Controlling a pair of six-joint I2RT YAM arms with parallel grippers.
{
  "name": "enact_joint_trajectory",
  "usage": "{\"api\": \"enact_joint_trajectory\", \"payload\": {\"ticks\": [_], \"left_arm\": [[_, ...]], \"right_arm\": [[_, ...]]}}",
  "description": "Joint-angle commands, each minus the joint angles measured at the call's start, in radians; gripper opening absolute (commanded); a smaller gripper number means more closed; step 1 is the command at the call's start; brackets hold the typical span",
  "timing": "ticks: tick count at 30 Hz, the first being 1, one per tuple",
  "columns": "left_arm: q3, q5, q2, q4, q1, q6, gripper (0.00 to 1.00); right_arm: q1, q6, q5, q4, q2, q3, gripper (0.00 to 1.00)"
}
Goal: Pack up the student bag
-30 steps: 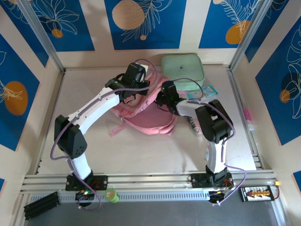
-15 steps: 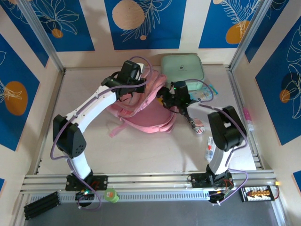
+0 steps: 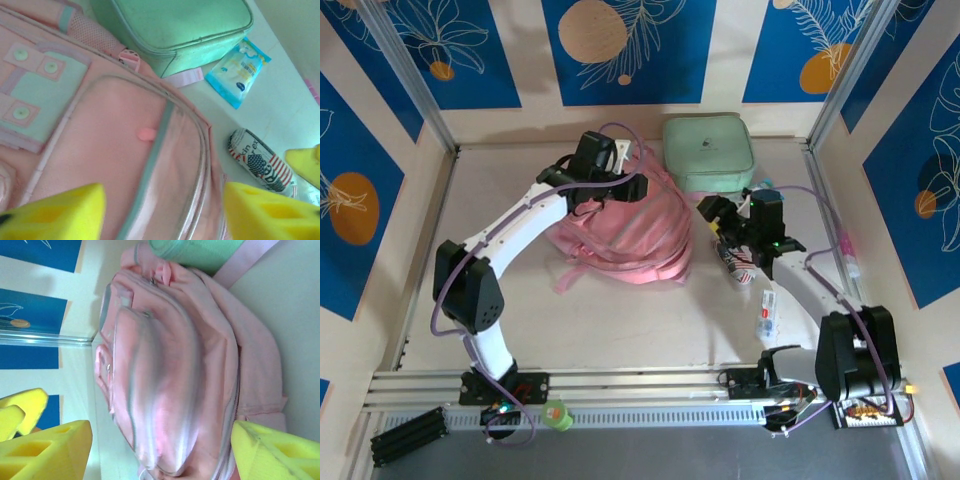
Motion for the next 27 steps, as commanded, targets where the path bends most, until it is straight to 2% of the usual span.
{"api": "enact_joint_trajectory", "payload": {"ticks": [1, 5, 9, 13, 17, 21, 25, 27], "left_arm": [[-0.089, 0.001, -0.072, 0.027, 0.015, -0.016, 0.82], [-0.264, -0.101, -0.198, 0.087, 0.027, -0.037, 1.0], [-0.467, -0.222, -0.323, 0.124, 0.078, -0.091, 1.0], [-0.657, -0.262, -0.413, 0.174, 0.159, -0.19, 1.0], [-0.75, -0.208, -0.419, 0.168, 0.25, -0.346, 0.9], [-0.753, -0.171, -0.357, 0.179, 0.313, -0.406, 0.79], [-0.727, -0.149, -0.269, 0.237, 0.356, -0.465, 0.63], [-0.725, -0.158, -0.23, 0.286, 0.359, -0.489, 0.58]], "right_arm": [[-0.005, -0.109, 0.004, -0.111, -0.033, -0.001, 0.75], [0.02, -0.155, 0.026, -0.151, -0.035, -0.005, 0.82], [0.079, -0.194, 0.101, -0.201, -0.038, 0.001, 0.91], [0.145, -0.21, 0.184, -0.254, -0.029, 0.012, 0.94], [0.213, -0.193, 0.253, -0.335, 0.007, 0.053, 0.94], [0.301, -0.173, 0.371, -0.386, 0.03, 0.078, 0.92], [0.355, -0.156, 0.402, -0.385, 0.041, 0.077, 0.89], [0.371, -0.149, 0.399, -0.38, 0.047, 0.075, 0.89]]}}
